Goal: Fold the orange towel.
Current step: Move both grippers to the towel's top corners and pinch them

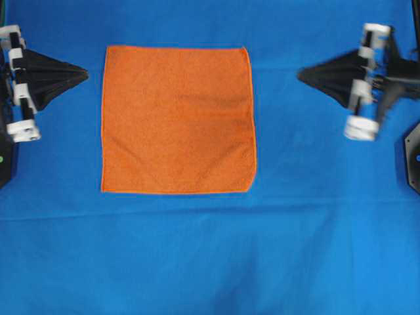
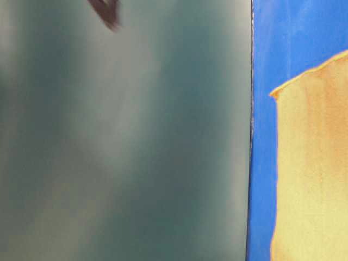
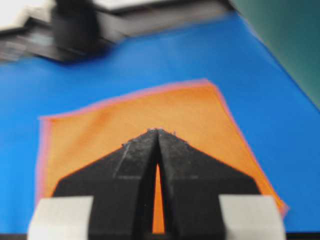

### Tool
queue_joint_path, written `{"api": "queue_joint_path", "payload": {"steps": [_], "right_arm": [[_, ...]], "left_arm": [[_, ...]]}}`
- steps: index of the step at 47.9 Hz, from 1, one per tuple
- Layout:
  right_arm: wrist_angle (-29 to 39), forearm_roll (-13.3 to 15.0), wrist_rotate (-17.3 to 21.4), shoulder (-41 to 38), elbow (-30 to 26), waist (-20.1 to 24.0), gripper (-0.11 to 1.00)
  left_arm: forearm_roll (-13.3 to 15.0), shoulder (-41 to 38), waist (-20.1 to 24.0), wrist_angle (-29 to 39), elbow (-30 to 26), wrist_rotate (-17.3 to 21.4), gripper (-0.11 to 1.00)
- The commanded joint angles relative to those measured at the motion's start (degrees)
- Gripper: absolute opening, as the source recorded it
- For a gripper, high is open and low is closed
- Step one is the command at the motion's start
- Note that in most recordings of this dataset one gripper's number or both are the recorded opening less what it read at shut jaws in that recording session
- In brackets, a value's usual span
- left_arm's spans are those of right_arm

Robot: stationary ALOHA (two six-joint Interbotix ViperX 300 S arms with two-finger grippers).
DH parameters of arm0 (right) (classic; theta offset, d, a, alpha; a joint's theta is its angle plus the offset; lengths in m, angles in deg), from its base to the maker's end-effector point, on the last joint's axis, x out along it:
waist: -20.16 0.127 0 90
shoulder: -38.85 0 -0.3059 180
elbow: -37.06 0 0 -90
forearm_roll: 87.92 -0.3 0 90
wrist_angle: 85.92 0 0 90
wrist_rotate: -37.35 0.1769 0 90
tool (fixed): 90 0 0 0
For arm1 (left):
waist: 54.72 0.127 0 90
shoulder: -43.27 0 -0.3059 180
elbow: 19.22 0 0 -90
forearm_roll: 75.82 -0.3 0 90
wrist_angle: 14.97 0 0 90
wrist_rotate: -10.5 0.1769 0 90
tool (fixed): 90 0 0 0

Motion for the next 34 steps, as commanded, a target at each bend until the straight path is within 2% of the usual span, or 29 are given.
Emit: {"api": "queue_joint_path", "payload": {"steps": [1, 4, 8, 11, 16, 18, 20, 22, 26, 34], "right_arm": [[-0.18, -0.18, 0.62, -5.27, -3.34, -2.99, 0.00], [0.35, -0.18, 0.97, -9.05, -5.10, -4.39, 0.01], [2.02, -0.18, 1.05, -14.77, -8.00, -6.50, 0.03], [3.34, -0.18, 1.05, -18.54, -9.76, -8.00, 0.18], [4.22, -0.18, 1.05, -24.96, -12.22, -10.20, 0.51], [4.22, -0.18, 1.05, -27.16, -12.92, -10.81, 0.60], [4.13, -0.18, 1.05, -29.00, -13.54, -11.25, 0.62], [4.13, -0.09, 1.05, -30.59, -14.24, -11.60, 0.59], [4.13, -0.09, 0.97, -33.66, -15.47, -12.22, 0.56], [3.08, 0.00, 0.88, -38.67, -17.14, -13.10, 0.56]], "left_arm": [[0.09, -3.34, 3.69, -0.53, -0.35, -0.53, 0.01], [0.00, -6.24, 6.42, -0.70, -0.18, -1.32, 0.04], [0.00, -9.93, 9.58, -1.41, -0.09, -2.20, 0.21], [0.09, -12.83, 11.78, -2.46, -0.09, -2.64, 0.37], [0.09, -19.34, 15.47, -5.45, 0.18, -2.64, 0.69], [0.00, -22.50, 16.70, -6.94, 0.18, -2.64, 0.80], [0.00, -25.14, 17.31, -8.44, 0.09, -2.64, 0.88], [0.00, -27.77, 17.75, -9.93, 0.00, -2.64, 0.92], [0.00, -32.70, 18.37, -13.10, -0.35, -2.64, 0.92], [0.00, -42.36, 19.16, -18.02, -1.93, -2.37, 0.92]]}}
